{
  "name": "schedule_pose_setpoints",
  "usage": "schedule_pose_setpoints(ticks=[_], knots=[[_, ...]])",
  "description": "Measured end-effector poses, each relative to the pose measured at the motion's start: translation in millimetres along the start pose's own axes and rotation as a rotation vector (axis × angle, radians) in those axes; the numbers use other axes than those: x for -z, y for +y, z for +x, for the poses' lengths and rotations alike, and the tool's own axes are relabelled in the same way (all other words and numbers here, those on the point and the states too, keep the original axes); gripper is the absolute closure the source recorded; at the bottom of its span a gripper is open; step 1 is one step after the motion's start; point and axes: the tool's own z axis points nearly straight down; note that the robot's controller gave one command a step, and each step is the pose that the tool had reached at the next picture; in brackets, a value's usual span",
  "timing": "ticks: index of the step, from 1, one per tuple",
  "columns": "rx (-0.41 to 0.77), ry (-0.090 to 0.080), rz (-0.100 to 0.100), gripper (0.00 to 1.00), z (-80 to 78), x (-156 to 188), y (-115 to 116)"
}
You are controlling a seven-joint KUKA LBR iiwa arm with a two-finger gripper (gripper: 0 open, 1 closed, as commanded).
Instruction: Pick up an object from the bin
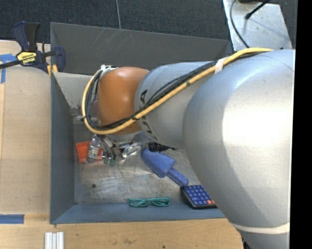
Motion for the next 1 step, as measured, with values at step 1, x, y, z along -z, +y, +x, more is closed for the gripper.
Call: schedule_pose_setpoints(ticks=[1], knots=[[0.072,0.001,0.006,1.00,-7.4,-1.7,8.6]])
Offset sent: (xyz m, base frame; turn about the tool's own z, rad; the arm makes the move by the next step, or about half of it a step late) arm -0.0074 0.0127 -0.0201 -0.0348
